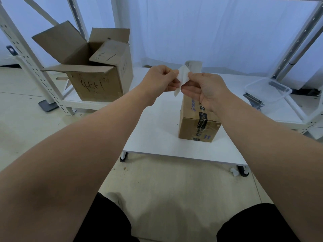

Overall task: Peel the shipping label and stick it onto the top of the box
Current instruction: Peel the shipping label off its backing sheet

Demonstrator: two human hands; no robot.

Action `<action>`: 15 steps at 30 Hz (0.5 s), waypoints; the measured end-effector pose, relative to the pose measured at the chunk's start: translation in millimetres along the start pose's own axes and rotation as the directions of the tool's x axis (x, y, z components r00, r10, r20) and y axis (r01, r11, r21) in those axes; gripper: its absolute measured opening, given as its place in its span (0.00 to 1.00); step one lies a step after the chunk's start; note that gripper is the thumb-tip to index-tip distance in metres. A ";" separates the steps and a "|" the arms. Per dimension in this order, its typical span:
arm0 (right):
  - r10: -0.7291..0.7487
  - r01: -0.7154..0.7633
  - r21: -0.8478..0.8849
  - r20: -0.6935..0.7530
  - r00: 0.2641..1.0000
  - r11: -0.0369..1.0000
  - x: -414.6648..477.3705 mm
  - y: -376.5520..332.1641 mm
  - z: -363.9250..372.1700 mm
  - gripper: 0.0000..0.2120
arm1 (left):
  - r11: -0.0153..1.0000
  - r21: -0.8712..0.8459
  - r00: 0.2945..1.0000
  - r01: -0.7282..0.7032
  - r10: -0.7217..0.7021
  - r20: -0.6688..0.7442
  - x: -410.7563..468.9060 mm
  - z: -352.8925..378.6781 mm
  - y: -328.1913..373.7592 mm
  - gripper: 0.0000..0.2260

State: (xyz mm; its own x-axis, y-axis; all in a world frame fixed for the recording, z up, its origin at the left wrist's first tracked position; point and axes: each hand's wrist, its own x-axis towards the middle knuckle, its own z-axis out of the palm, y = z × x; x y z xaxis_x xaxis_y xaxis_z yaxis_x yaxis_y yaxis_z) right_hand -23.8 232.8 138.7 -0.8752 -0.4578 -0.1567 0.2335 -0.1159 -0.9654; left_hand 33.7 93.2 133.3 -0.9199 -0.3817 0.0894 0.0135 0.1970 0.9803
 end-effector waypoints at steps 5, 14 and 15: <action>-0.048 0.048 -0.049 0.001 0.999 0.998 -0.2 1.1 -0.3 0.05 | 0.979 0.197 0.998 -0.056 0.053 0.020 -5.0 8.6 -0.6 0.09; -0.122 0.116 -0.170 -0.024 0.992 0.979 -0.6 1.9 0.8 0.07 | 0.971 0.179 0.980 -0.157 0.176 -0.091 -4.1 11.1 2.1 0.07; -0.121 0.119 -0.156 -0.006 0.993 0.981 -0.1 1.7 0.7 0.08 | 0.964 0.187 0.972 -0.191 0.212 -0.101 -4.5 11.5 3.0 0.07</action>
State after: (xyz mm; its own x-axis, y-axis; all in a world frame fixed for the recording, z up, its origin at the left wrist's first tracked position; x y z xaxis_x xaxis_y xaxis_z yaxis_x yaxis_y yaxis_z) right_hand -22.9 232.0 137.2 -0.8995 -0.4351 -0.0400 0.0593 -0.0307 -0.9978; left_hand 33.4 105.9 133.8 -0.8519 -0.4205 0.3123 0.1152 0.4312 0.8949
